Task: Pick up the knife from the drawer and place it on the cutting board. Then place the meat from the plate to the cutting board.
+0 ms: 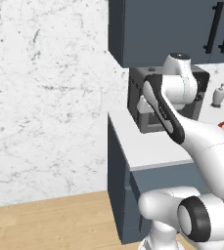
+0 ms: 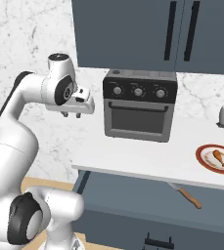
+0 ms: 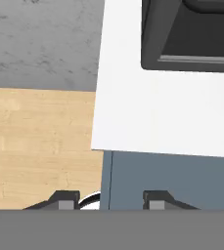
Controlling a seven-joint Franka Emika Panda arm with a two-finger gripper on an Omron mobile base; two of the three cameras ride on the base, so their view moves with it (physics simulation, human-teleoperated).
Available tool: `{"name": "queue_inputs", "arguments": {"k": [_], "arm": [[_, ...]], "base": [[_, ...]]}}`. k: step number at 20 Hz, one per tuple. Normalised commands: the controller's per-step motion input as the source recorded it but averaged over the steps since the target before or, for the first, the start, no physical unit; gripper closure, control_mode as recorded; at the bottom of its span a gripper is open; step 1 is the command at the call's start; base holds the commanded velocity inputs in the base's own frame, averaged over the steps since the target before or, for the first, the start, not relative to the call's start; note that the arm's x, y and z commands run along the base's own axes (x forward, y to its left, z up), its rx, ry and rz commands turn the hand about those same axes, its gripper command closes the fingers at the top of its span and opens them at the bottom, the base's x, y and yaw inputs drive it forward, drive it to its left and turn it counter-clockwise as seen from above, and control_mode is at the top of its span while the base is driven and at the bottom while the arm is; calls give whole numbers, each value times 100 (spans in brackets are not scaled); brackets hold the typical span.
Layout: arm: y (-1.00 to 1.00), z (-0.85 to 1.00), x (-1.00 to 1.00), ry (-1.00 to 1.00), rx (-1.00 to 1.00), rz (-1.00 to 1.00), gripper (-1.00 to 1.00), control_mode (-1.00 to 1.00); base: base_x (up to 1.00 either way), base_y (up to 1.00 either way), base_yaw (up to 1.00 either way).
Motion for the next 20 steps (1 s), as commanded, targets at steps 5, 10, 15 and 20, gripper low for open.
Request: {"name": "queue_inputs", "arguments": {"k": [5, 10, 15, 20], "arm": [[0, -1, -14, -1, 0, 0, -100, -100], [-10, -23, -64, 0, 0, -29, -100, -100], [-4, -37, -35, 10, -1, -53, -100, -100], [-2, -26, -10, 11, 0, -43, -100, -100]], "base": [[0, 0, 0], [0, 0, 0], [0, 0, 0], [0, 0, 0]]}}
